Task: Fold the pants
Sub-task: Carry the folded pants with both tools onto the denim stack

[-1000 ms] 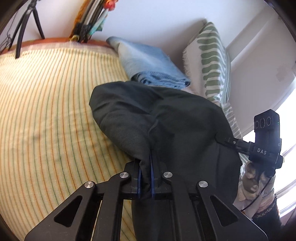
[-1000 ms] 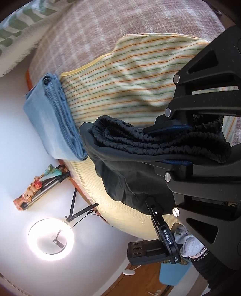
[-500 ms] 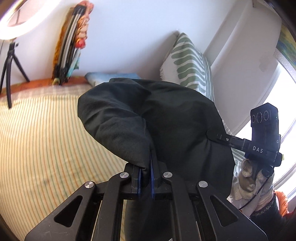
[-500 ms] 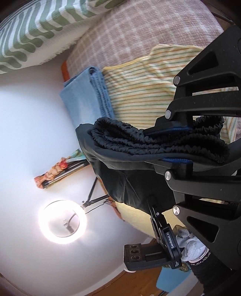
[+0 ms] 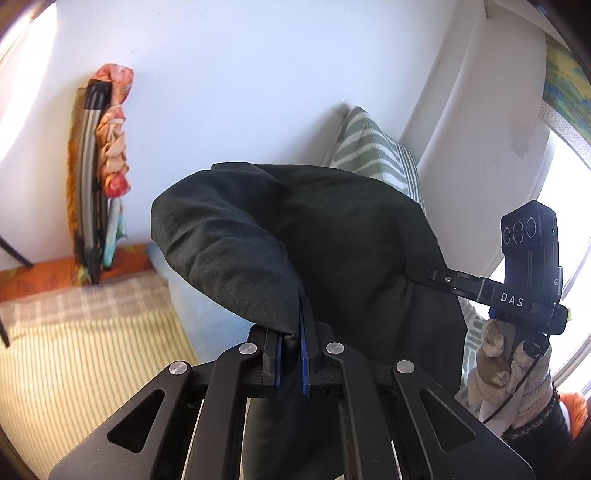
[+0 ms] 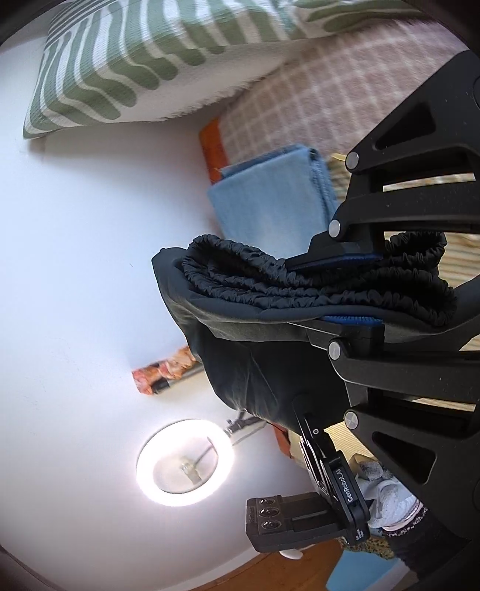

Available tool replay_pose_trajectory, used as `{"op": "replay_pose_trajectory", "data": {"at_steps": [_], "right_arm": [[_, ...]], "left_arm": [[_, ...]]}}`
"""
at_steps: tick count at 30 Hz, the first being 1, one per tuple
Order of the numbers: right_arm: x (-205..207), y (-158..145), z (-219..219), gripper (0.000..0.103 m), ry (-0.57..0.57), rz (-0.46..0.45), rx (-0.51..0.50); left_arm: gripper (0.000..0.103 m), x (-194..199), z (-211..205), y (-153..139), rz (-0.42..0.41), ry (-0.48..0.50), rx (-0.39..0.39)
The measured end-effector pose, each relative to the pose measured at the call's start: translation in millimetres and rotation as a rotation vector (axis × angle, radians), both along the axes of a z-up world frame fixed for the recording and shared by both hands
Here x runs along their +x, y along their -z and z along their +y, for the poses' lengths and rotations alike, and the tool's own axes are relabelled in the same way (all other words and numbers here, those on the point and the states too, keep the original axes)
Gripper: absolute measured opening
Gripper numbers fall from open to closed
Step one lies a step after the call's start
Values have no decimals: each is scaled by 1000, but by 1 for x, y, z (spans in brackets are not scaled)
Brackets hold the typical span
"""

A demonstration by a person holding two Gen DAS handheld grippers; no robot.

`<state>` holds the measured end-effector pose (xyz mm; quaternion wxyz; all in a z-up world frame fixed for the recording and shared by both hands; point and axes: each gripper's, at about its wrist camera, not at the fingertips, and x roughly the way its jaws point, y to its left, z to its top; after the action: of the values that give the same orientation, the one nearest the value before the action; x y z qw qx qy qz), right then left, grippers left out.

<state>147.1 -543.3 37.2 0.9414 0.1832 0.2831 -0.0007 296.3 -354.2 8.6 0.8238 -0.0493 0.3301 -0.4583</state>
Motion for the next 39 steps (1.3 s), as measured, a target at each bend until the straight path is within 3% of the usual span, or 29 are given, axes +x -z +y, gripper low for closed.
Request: {"op": "replay_pose_trajectory", "data": {"at_steps": [11,20,24,25,27,30,35,37,38,39], "right_arm": [[104,7,-60,22,-7,28,-16],[160,59,-94,22,-16,118,7],[172,80,-107,22,96,183,-102],[173,83,-114,22,134,186,-102],[171,88,-128,22,178,192,-60],[166,88,-130,22,194,201,-89],[158,85,-121,22,180,210,-126],[156,84,-117,22,176,211,-128],[153,82,-115,25,180,209,-133],[150,80,-112,35,183,205,-140]], "left_arm": [[5,83,-47,15,9,-36,13],[5,122,-70,55,42,-90,85],[7,140,-72,74,80,-154,143],[12,143,-72,77,84,-161,159],[14,144,-71,81,72,-165,181],[15,146,-67,81,54,-161,196],[28,149,-61,76,45,-152,194],[54,146,-60,72,40,-148,195],[56,142,-58,69,30,-150,195],[56,139,-58,67,19,-150,199]]}}
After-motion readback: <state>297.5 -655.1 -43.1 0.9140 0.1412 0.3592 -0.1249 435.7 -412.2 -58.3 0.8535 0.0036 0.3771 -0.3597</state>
